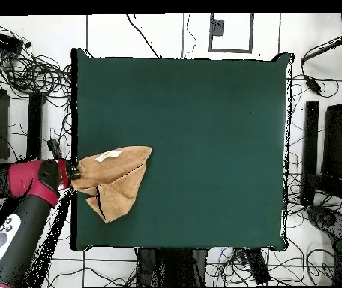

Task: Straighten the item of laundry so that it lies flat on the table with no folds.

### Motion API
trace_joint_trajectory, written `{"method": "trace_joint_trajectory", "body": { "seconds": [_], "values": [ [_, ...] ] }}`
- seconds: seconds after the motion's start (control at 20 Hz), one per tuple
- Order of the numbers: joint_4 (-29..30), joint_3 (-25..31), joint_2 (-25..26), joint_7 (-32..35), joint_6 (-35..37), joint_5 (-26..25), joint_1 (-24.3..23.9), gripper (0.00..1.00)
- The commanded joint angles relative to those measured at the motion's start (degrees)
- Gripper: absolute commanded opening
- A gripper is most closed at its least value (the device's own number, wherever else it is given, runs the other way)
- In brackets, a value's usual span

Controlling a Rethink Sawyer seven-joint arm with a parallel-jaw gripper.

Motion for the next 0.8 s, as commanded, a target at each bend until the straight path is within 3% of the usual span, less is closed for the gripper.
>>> {"method": "trace_joint_trajectory", "body": {
  "seconds": [0.05, 0.1, 0.2, 0.3, 0.5, 0.8],
  "values": [
    [-1.7, 11.3, -3.6, 0.5, -4.8, 0.7, -2.0, 0.00],
    [-1.1, 12.1, -3.7, 0.7, -7.4, 0.3, -2.1, 1.00],
    [-1.0, 12.3, -3.1, -0.4, -8.1, -0.2, -2.5, 1.00],
    [2.0, 14.4, -4.1, -5.2, -14.8, -2.3, -4.9, 1.00],
    [12.4, 22.3, -12.2, -16.3, -20.5, -6.6, -11.3, 1.00],
    [18.6, 26.1, -23.3, -24.6, -13.5, -15.8, -19.1, 1.00]
  ]
}}
